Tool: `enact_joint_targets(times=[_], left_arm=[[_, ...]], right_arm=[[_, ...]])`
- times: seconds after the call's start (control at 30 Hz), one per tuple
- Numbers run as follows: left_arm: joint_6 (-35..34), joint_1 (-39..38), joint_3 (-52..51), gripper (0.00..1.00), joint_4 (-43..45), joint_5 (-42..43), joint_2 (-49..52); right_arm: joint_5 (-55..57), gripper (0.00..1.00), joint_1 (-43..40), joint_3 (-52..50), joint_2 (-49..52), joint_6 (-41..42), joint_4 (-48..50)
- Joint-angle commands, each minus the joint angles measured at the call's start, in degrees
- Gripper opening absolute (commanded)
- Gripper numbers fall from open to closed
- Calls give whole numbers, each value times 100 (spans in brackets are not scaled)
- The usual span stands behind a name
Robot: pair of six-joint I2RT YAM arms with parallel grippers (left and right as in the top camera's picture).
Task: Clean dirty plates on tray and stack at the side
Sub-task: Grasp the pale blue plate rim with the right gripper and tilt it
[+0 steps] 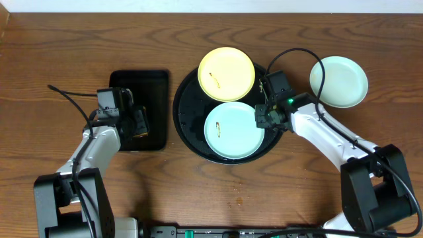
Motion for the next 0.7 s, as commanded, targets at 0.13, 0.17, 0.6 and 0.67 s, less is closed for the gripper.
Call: enact_joint_targets(times=[0.13, 0.17, 0.6, 0.67], left_arm=[[-7, -13, -72, 61, -4, -72, 50], [-9, -13, -72, 61, -4, -72, 50], [-7, -13, -72, 61, -4, -72, 50], [-7, -13, -72, 61, -4, -72, 50]], right_arm=[[-146, 20, -24, -323, 31, -63, 273], [-146, 20, -26, -356, 31, -66, 278], [-564, 11, -26, -890, 31, -66, 1078], [-516, 10, -26, -911, 31, -63, 1058]])
